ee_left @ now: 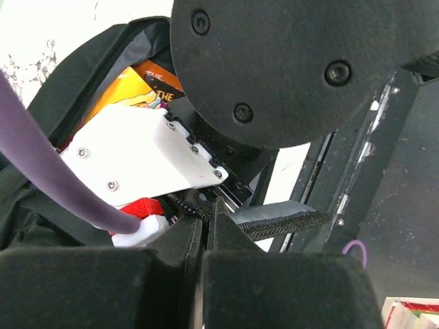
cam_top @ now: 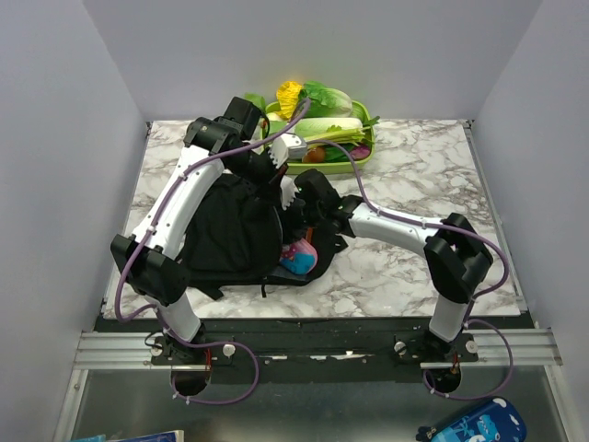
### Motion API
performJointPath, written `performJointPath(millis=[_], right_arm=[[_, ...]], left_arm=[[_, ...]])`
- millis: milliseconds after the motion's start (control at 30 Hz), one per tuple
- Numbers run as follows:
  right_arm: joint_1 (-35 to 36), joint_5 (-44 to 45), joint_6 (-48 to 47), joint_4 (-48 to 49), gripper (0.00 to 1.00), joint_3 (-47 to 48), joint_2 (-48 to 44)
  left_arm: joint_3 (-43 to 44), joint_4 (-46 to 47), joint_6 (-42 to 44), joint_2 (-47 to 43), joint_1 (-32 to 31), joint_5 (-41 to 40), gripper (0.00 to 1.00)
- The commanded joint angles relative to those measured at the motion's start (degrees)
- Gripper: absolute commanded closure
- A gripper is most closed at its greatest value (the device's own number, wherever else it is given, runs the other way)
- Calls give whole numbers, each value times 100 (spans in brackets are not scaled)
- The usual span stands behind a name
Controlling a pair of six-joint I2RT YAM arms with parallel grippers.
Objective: Pack the student bag
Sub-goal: Place the stationery in the student bag.
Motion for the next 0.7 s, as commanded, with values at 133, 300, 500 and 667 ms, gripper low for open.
performJointPath(millis=[133,300,500,667], right_arm=[[376,-1211,-1401,-192,80,64,217],[350,-1931,-1831,-1192,74,704,637],[77,-1221,-1147,-1415,74,215,569],[-220,-500,-191,-940,77,-601,296]], left_arm=[[367,681,210,-242,357,1214,100],[262,663,210,-285,471,1266,100],[183,681,298,-496,656,942,100],[-221,733,342,-681,892,906,100]])
